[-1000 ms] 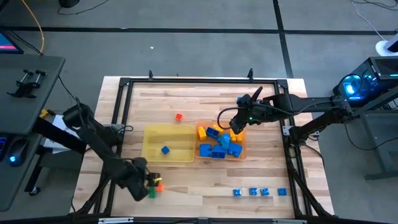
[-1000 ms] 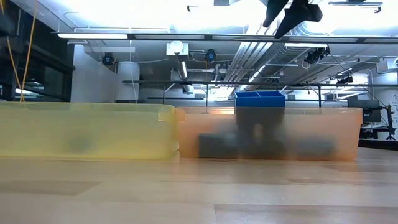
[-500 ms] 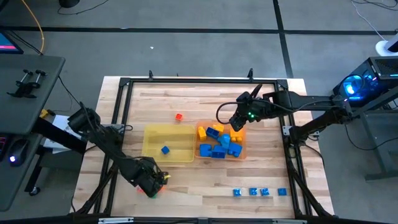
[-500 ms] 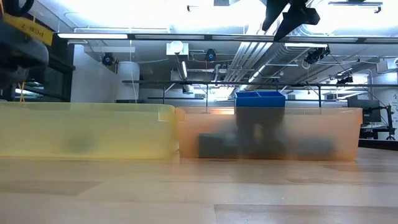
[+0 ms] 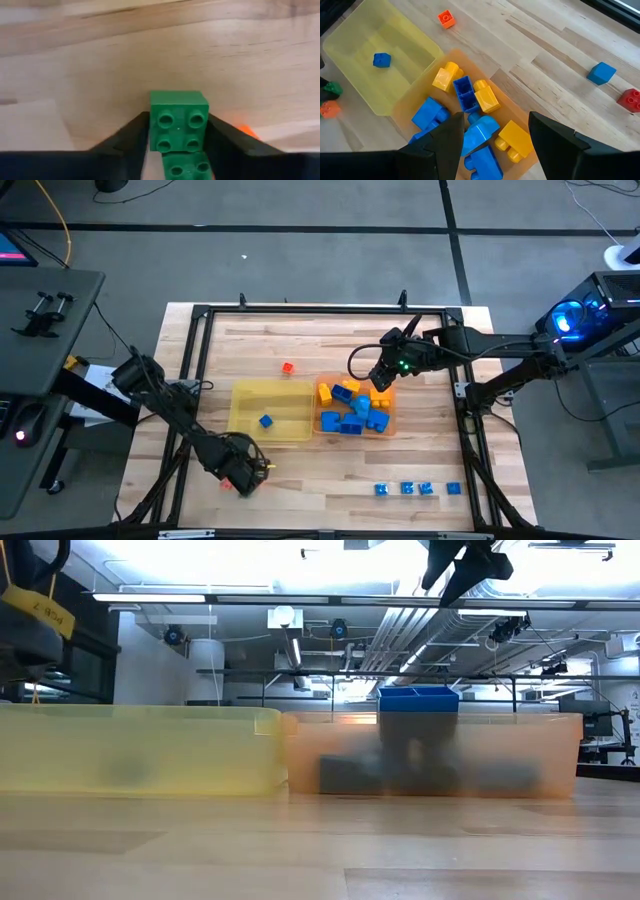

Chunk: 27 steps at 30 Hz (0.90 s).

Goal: Sort blocks by size
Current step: Put the top small green game piece into the yellow bin

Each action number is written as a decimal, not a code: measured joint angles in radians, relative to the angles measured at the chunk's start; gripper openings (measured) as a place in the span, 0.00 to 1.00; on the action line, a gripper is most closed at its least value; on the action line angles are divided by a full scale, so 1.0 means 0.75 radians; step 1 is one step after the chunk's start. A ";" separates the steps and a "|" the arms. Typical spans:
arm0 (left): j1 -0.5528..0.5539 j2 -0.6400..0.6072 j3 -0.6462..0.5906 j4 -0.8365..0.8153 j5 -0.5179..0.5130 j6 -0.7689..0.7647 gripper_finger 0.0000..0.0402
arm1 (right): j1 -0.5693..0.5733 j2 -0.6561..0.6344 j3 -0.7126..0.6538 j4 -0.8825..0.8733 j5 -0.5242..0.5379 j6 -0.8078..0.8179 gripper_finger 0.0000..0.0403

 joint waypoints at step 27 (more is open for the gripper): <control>0.636 -0.668 -0.005 -0.215 -0.237 1.360 0.39 | 0.000 0.000 0.000 0.008 0.000 0.009 0.54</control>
